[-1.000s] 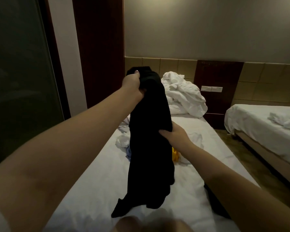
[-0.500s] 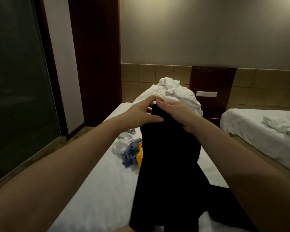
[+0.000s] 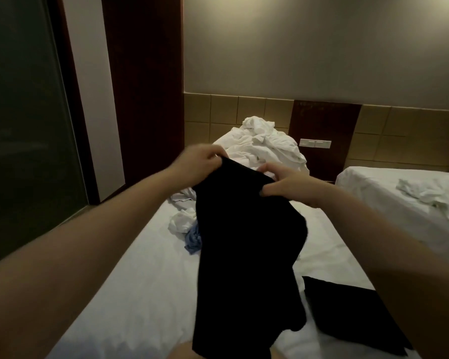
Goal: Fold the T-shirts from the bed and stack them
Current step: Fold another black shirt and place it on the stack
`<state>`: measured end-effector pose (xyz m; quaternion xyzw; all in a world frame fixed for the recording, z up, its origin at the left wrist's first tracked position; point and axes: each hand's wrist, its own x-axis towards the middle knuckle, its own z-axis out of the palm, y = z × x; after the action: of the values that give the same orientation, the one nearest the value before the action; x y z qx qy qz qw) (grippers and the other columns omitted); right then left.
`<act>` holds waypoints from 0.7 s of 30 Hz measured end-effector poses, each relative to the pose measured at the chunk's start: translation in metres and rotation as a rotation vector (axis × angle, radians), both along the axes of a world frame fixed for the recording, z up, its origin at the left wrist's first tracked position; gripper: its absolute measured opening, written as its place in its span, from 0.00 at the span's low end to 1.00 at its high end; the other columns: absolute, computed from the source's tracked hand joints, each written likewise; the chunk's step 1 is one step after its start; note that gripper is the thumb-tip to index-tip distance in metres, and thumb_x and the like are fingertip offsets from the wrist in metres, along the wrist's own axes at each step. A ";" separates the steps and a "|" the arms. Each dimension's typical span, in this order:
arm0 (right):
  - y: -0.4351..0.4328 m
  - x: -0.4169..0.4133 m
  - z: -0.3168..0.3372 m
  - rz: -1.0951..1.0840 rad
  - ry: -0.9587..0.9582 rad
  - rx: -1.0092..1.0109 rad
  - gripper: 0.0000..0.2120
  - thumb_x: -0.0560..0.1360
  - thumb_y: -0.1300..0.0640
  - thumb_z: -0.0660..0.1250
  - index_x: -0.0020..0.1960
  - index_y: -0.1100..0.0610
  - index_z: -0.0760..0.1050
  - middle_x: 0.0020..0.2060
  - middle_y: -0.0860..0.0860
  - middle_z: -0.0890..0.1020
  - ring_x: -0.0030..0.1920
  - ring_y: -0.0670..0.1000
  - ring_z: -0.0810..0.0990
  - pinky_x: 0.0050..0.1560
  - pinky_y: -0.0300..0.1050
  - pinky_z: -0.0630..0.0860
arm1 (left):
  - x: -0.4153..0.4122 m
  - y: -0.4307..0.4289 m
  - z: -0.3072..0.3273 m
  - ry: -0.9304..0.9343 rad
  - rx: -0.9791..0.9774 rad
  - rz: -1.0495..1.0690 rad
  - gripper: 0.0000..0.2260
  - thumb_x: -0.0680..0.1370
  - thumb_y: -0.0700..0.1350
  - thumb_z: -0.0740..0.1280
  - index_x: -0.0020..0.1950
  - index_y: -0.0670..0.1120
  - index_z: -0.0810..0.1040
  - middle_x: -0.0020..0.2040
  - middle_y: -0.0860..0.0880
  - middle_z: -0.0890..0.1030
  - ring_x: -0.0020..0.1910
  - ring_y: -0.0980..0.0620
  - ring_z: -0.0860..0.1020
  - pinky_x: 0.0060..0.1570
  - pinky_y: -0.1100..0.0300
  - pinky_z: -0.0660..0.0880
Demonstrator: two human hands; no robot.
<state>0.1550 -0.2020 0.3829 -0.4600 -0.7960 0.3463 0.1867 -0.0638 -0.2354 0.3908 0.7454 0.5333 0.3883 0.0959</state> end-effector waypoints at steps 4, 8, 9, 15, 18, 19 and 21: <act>0.002 -0.002 -0.030 -0.151 -0.036 0.279 0.09 0.72 0.63 0.64 0.52 0.57 0.74 0.44 0.54 0.78 0.46 0.55 0.78 0.45 0.46 0.73 | -0.014 0.000 0.024 0.107 0.014 0.061 0.11 0.81 0.40 0.57 0.57 0.44 0.77 0.42 0.54 0.75 0.34 0.55 0.72 0.34 0.65 0.68; 0.002 -0.010 -0.027 -0.110 0.036 0.334 0.14 0.73 0.64 0.62 0.59 0.56 0.72 0.47 0.51 0.77 0.46 0.53 0.75 0.47 0.46 0.71 | -0.019 -0.001 0.031 0.107 -0.067 0.065 0.11 0.81 0.40 0.57 0.58 0.42 0.76 0.42 0.51 0.75 0.33 0.57 0.70 0.33 0.67 0.67; 0.003 -0.007 -0.025 -0.104 0.023 0.317 0.16 0.74 0.64 0.62 0.60 0.54 0.71 0.49 0.50 0.76 0.46 0.52 0.75 0.47 0.46 0.71 | -0.024 -0.001 0.033 0.070 -0.090 0.064 0.10 0.80 0.40 0.58 0.58 0.42 0.77 0.42 0.52 0.75 0.33 0.56 0.71 0.34 0.67 0.67; 0.015 0.020 -0.038 -0.207 -0.104 0.438 0.13 0.73 0.67 0.60 0.53 0.59 0.78 0.46 0.54 0.80 0.48 0.54 0.77 0.48 0.45 0.73 | -0.049 -0.004 0.025 0.113 -0.168 0.083 0.09 0.79 0.42 0.61 0.55 0.42 0.77 0.42 0.51 0.75 0.42 0.56 0.74 0.39 0.68 0.68; 0.020 0.024 -0.041 -0.269 -0.128 0.434 0.13 0.74 0.65 0.61 0.56 0.60 0.78 0.50 0.56 0.80 0.49 0.54 0.76 0.49 0.46 0.73 | -0.048 0.000 0.022 0.091 -0.055 0.127 0.09 0.80 0.42 0.59 0.56 0.42 0.76 0.41 0.52 0.74 0.39 0.59 0.72 0.37 0.67 0.67; 0.023 0.027 -0.044 -0.295 -0.135 0.426 0.12 0.75 0.64 0.61 0.56 0.60 0.78 0.50 0.57 0.80 0.49 0.54 0.76 0.50 0.46 0.72 | -0.049 0.000 0.021 0.070 -0.029 0.135 0.09 0.80 0.42 0.58 0.56 0.42 0.75 0.41 0.53 0.73 0.39 0.59 0.71 0.37 0.67 0.66; 0.027 0.034 -0.049 -0.337 -0.111 0.400 0.11 0.77 0.62 0.62 0.57 0.61 0.77 0.51 0.57 0.80 0.51 0.55 0.76 0.51 0.47 0.71 | -0.052 -0.001 0.018 0.037 -0.029 0.137 0.09 0.81 0.42 0.57 0.55 0.42 0.74 0.40 0.52 0.73 0.38 0.57 0.71 0.37 0.65 0.66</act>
<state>0.1894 -0.1745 0.3339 -0.5583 -0.7698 0.1202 0.2849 -0.1154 -0.2364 0.4084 0.7126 0.5904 0.3725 0.0699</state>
